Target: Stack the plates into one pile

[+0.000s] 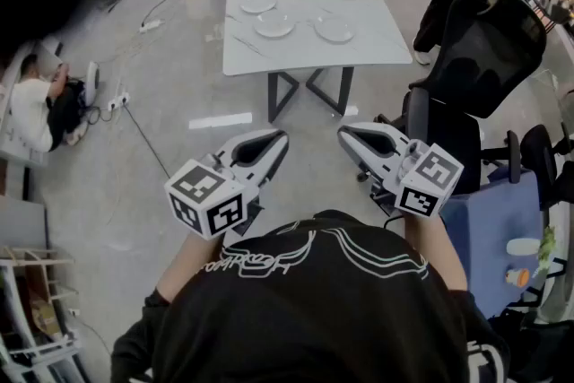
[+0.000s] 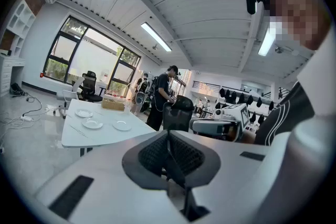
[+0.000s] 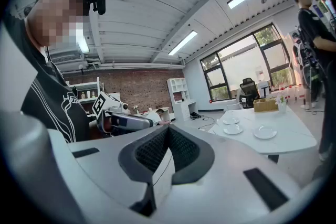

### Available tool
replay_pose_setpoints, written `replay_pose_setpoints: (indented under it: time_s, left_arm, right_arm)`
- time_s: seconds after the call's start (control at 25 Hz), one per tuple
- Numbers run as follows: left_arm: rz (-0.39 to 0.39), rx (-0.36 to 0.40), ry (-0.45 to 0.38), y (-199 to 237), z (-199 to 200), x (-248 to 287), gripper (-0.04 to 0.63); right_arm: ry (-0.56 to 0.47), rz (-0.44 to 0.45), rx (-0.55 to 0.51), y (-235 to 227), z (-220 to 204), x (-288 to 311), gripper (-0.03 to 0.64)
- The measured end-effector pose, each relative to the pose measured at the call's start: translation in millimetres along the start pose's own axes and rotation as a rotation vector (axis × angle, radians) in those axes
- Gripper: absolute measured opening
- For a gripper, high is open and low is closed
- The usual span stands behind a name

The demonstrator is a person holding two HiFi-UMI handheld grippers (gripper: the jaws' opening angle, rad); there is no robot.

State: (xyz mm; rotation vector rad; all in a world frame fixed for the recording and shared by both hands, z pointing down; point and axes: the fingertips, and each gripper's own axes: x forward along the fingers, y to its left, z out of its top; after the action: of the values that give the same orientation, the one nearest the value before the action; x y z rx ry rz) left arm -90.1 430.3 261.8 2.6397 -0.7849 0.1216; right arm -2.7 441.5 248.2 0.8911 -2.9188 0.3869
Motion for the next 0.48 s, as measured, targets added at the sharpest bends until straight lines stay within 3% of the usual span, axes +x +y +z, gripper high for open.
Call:
replay_pose_setpoints:
  time_s: [0.36,0.4,0.48]
  left_arm:
    - [0.006,0.011,0.007,-1,-6,3,0.034]
    - [0.011,0.014,0.010,1,-5,3,0.034]
    - [0.021,0.013,0.015,7,-5,5,0.034]
  right_arm:
    - [-0.027,-0.057,0.006,-18,-3,-7,0.029]
    - [-0.023,-0.054,0.006,-20,-4,-5,0.043]
    - [-0.016,-0.048,0.003,-27,-6,-1,0.161]
